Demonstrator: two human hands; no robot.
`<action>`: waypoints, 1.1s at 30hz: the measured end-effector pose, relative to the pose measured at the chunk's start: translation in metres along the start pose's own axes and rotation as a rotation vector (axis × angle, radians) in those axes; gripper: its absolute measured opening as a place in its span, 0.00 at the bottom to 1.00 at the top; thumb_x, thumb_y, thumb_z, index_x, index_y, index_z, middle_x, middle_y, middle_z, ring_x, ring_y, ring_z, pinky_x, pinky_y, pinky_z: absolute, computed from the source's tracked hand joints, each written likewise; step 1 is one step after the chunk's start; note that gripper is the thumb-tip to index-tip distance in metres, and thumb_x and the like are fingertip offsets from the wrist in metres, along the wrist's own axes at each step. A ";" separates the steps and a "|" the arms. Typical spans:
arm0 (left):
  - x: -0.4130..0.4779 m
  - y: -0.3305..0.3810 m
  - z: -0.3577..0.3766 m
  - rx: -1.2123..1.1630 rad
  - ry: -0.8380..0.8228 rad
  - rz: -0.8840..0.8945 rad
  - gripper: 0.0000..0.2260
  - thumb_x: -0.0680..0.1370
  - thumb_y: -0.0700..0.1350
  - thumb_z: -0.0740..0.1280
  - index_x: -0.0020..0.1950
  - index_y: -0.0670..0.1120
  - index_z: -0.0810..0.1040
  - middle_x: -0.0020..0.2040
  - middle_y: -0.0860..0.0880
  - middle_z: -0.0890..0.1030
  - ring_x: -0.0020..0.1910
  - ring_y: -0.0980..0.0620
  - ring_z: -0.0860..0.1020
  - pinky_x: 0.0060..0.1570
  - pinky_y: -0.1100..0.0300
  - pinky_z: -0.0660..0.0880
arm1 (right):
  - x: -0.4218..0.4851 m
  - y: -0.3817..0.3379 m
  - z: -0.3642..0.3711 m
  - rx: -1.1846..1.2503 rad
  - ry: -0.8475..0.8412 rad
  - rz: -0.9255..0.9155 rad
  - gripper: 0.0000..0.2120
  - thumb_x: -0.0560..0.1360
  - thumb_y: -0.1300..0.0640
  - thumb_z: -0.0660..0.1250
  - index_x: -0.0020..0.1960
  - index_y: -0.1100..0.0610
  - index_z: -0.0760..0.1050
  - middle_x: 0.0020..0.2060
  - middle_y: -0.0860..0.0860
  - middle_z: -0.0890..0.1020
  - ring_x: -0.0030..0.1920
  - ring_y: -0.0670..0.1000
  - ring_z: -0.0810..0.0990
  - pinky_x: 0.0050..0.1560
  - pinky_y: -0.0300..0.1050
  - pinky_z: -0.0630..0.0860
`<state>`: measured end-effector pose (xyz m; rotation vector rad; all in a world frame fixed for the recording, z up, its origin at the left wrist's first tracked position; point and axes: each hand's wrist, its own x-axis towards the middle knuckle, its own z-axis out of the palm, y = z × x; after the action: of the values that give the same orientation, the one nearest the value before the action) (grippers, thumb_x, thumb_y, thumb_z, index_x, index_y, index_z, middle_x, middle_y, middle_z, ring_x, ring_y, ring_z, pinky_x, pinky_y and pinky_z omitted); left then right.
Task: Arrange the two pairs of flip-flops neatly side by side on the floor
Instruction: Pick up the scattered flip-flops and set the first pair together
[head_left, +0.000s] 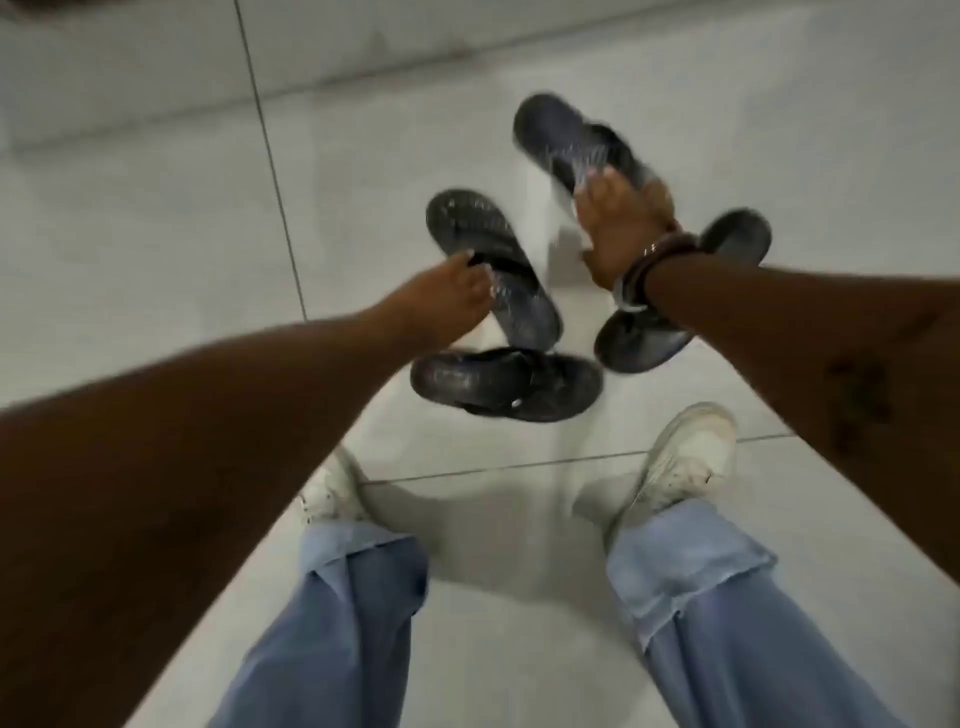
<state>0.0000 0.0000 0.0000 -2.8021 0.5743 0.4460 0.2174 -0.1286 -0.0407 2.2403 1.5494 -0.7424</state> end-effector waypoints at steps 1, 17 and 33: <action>0.008 -0.008 0.017 0.102 0.002 0.039 0.19 0.77 0.39 0.55 0.60 0.45 0.82 0.59 0.46 0.83 0.62 0.47 0.79 0.66 0.50 0.73 | 0.012 0.002 0.007 -0.008 -0.015 0.037 0.35 0.78 0.51 0.59 0.78 0.59 0.45 0.78 0.56 0.47 0.78 0.56 0.44 0.75 0.62 0.45; 0.018 -0.050 0.060 -0.204 -0.430 -0.404 0.06 0.77 0.43 0.66 0.49 0.50 0.82 0.43 0.50 0.84 0.45 0.48 0.80 0.58 0.54 0.68 | 0.066 -0.007 -0.023 0.123 0.065 0.219 0.09 0.74 0.61 0.64 0.52 0.60 0.77 0.50 0.60 0.81 0.55 0.61 0.78 0.57 0.54 0.71; -0.172 -0.119 0.146 -0.940 -0.269 -1.586 0.08 0.78 0.42 0.65 0.53 0.41 0.79 0.49 0.41 0.81 0.51 0.40 0.78 0.52 0.51 0.76 | 0.143 -0.313 -0.080 0.372 -0.022 -0.036 0.13 0.77 0.60 0.61 0.60 0.60 0.75 0.58 0.60 0.79 0.58 0.60 0.78 0.55 0.49 0.73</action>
<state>-0.1376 0.2079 -0.0552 -2.6506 -2.2052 0.7110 -0.0156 0.1370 -0.0475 2.4529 1.5480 -1.1431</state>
